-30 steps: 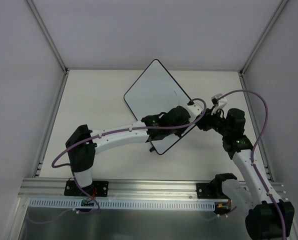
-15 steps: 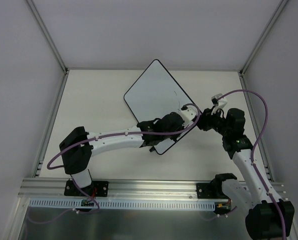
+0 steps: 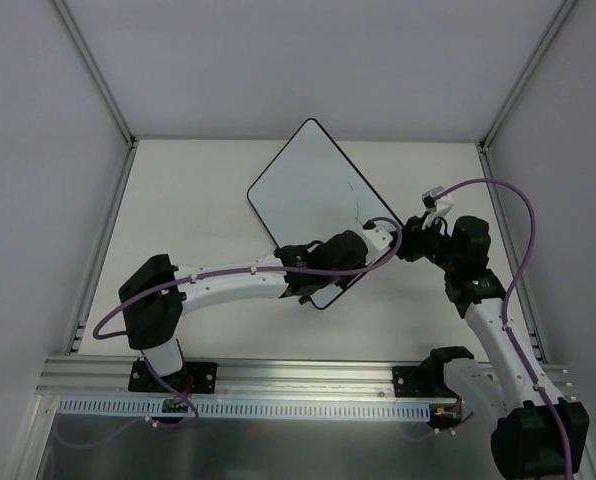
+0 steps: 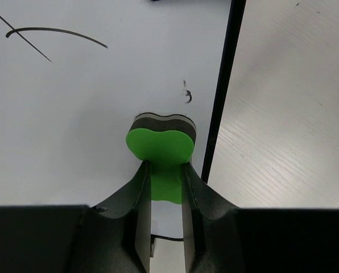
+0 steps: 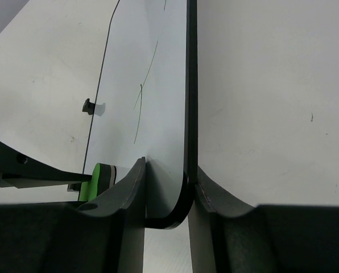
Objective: Erase the whiteboard
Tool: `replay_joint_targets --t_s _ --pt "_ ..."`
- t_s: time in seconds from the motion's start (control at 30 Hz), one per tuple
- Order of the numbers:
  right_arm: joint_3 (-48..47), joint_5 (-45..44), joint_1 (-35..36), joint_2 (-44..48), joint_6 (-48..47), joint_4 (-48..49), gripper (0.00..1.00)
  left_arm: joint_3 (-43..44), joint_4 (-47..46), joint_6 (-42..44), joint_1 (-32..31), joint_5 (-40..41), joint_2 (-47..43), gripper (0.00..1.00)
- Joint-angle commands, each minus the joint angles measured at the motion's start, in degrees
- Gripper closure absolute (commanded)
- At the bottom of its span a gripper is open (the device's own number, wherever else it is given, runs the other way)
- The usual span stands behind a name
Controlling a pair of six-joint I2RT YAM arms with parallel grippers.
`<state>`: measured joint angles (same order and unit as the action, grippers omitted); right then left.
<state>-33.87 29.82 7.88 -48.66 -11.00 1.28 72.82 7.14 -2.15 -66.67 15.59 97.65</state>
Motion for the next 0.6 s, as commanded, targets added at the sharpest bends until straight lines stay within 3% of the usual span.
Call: replay_joint_targets --t_s 0.0,0.23,0.57 --pt "0.91 2.08 2.84 -1.08 -11.76 -6.46 1.0 4.52 2.53 1.63 0.41 -1.27 3.95 1.0" --pt "0.91 1.82 2.84 -0.99 -11.76 -6.47 1.0 12.69 3.32 5.49 0.32 -2.24 6.33 1.0" --pt "0.73 1.73 2.84 -1.34 -11.85 -6.46 1.0 15.25 3.76 4.88 0.32 -4.26 8.53 1.0"
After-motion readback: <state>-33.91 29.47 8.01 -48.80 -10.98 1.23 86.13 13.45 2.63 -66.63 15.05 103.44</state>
